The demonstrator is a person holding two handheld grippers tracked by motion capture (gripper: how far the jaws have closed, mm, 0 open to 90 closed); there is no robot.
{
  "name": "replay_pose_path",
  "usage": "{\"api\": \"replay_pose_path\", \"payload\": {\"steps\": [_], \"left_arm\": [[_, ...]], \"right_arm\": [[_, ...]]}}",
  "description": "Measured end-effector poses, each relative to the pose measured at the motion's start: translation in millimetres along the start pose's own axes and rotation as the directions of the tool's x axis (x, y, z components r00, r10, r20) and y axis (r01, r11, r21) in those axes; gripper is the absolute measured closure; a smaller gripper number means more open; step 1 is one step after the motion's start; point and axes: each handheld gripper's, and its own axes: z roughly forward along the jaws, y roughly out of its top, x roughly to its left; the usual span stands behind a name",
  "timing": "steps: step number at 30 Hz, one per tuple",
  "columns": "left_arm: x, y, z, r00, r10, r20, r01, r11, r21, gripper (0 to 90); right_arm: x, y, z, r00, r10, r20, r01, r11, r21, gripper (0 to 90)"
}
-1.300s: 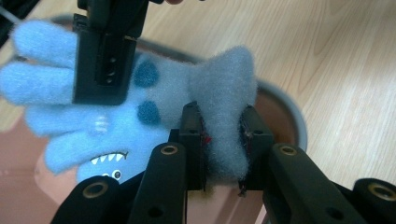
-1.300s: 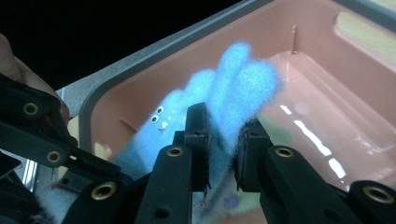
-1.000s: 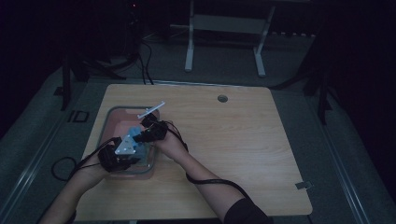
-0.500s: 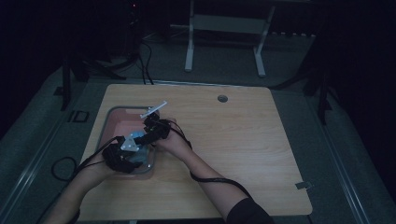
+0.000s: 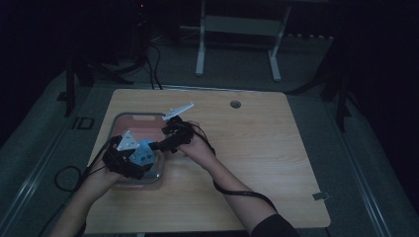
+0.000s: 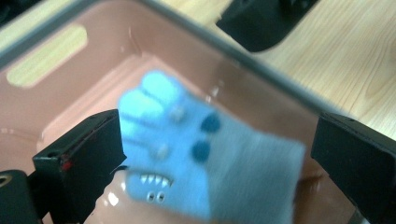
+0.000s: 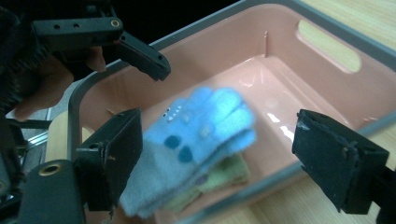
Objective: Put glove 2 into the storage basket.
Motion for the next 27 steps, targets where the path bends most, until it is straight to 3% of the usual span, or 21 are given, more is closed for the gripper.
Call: {"api": "replay_pose_path", "payload": {"steps": [4,9,17,21,27], "left_arm": [[-11.5,9.3,3.7,0.9996,0.023,0.017,-0.023,0.9997,-0.007,3.0],[-25.2,22.1,6.7,0.9989,0.025,0.040,-0.023,0.9981,-0.057,3.0],[-44.4,36.1,14.0,0.9947,0.056,0.086,-0.049,0.9957,-0.079,3.0],[-56.9,43.7,19.7,0.9898,0.078,0.119,-0.067,0.9933,-0.094,3.0],[-79.6,55.4,37.3,0.9739,0.125,0.190,-0.108,0.9893,-0.098,3.0]], "right_arm": [[-2.7,-8.1,-11.0,1.0000,0.000,0.002,0.000,1.000,-0.001,14.8],[-6.8,-22.5,-27.6,0.9998,-0.011,0.019,0.011,1.000,0.002,14.9],[-15.6,-49.9,-56.3,0.9985,-0.015,0.053,0.015,1.000,-0.012,15.0],[-20.6,-65.7,-66.4,0.9979,-0.002,0.064,0.003,1.000,-0.008,14.9],[-23.0,-87.6,-78.1,0.9959,0.008,0.090,-0.007,1.000,-0.009,14.7]]}}
